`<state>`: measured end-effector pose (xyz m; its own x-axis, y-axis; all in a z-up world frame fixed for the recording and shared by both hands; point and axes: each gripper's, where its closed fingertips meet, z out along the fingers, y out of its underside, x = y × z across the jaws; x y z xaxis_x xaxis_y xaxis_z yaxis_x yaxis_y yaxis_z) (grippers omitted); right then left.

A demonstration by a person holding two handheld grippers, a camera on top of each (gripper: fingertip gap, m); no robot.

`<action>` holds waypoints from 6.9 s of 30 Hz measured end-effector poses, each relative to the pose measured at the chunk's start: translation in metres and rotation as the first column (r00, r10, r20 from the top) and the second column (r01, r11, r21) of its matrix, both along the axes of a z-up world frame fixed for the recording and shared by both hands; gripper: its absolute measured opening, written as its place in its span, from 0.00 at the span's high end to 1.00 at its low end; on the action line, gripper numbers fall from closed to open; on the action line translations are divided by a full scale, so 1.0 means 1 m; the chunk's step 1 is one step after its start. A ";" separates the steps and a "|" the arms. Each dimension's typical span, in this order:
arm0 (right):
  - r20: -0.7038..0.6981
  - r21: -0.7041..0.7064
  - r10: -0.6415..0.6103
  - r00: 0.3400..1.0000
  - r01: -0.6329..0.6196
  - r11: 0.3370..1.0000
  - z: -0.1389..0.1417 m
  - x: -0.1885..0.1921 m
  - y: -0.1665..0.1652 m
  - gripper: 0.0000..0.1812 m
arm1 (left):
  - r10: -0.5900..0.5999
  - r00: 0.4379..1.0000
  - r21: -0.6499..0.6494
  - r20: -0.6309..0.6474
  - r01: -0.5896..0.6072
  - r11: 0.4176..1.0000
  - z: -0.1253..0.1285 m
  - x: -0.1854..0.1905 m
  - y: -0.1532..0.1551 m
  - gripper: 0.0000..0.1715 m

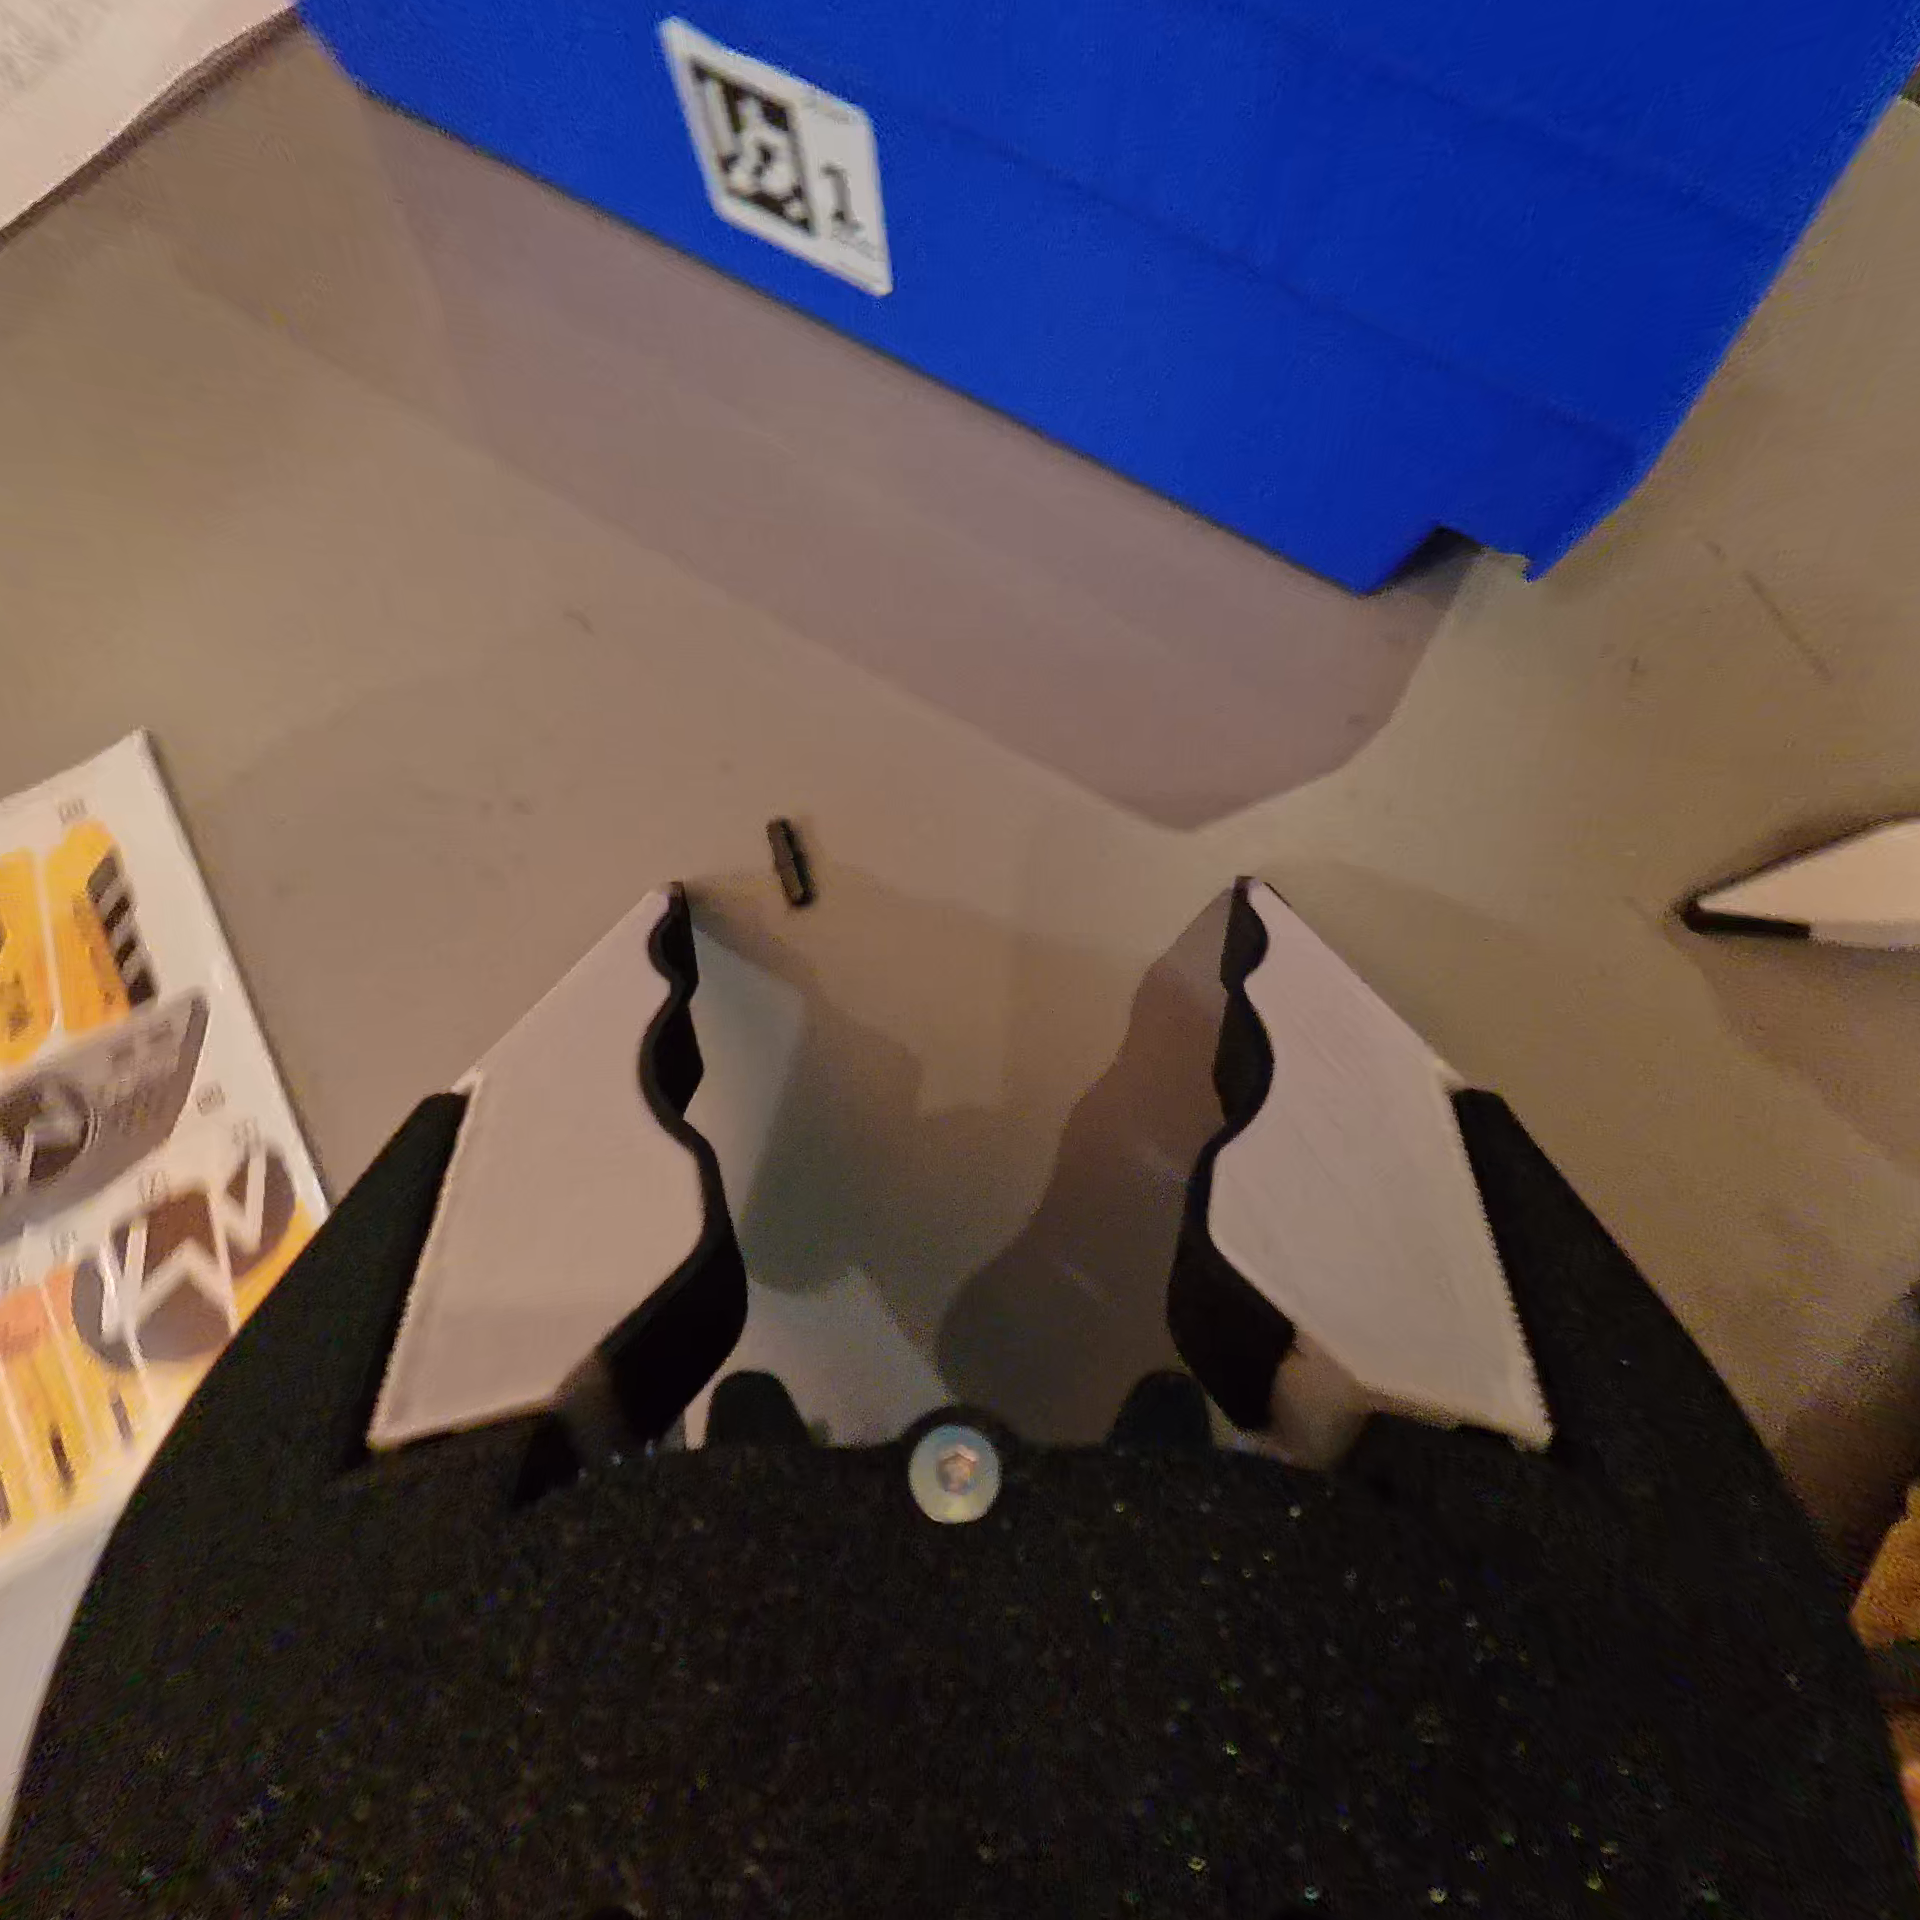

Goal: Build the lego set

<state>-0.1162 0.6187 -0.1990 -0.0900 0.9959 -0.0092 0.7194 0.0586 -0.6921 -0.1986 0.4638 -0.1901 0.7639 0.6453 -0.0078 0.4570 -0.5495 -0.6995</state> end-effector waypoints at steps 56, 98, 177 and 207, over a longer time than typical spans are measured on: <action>-0.557 -0.117 0.250 0.792 -0.373 0.920 0.092 -0.006 -0.066 1.00 | -0.180 0.931 0.332 -0.317 0.287 0.899 0.089 0.027 -0.089 0.98; -0.324 0.019 0.432 0.842 -0.451 0.892 0.051 -0.008 -0.093 1.00 | -0.190 0.934 0.438 -0.302 0.313 0.843 0.107 0.036 -0.090 0.96; -0.377 -0.225 0.366 0.850 -0.468 0.854 0.063 -0.011 -0.085 1.00 | 0.178 0.984 0.128 0.003 -0.177 0.976 0.023 0.014 -0.203 0.63; -0.414 -0.350 0.355 0.838 -0.507 0.788 0.072 -0.008 -0.088 0.99 | -0.766 0.641 0.009 -0.035 0.767 0.642 0.004 0.195 -0.118 0.84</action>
<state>-0.1238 0.5305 -0.1271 -0.5821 0.7481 -0.3186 0.4334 -0.0461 -0.9000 -0.0037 0.3456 -0.1860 0.9848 -0.1712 -0.0289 -0.1393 -0.6795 -0.7203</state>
